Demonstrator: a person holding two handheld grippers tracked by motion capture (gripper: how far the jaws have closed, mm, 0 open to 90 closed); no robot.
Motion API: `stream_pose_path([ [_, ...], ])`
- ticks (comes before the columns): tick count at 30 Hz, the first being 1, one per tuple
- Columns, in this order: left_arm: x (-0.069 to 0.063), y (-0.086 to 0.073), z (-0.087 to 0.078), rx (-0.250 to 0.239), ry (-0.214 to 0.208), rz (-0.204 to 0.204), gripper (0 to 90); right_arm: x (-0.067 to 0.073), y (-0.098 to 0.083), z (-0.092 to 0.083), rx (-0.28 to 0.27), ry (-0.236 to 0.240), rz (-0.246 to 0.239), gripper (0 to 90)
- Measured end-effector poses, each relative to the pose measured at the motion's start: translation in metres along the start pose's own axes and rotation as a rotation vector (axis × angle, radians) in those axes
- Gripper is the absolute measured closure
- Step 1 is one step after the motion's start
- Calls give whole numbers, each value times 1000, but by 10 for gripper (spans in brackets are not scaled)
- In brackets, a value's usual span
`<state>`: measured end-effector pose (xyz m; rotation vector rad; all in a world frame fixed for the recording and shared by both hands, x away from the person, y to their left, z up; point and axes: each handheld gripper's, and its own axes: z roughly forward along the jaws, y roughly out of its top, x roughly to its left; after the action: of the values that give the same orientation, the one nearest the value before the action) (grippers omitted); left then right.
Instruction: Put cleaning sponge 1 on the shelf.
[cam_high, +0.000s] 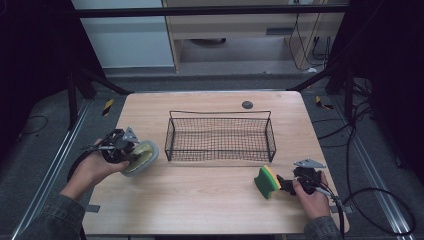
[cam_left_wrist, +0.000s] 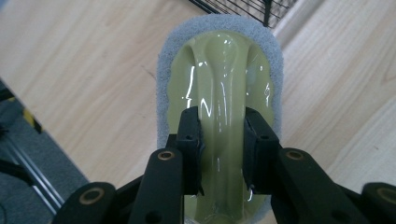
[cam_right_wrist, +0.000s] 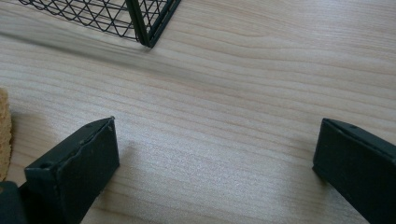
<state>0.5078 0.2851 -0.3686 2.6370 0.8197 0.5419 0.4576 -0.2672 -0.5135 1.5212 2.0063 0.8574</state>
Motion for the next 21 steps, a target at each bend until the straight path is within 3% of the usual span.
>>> stream_pose_path([
  [9,9,17,-16,-53,42,38,710,0,0,0,-1,10,-8,5],
  [14,7,30,-26,-71,72,92,710,0,0,0,-2,12,-9,5],
  [21,3,38,-33,-105,77,144,710,0,0,0,-2,13,-9,5],
])
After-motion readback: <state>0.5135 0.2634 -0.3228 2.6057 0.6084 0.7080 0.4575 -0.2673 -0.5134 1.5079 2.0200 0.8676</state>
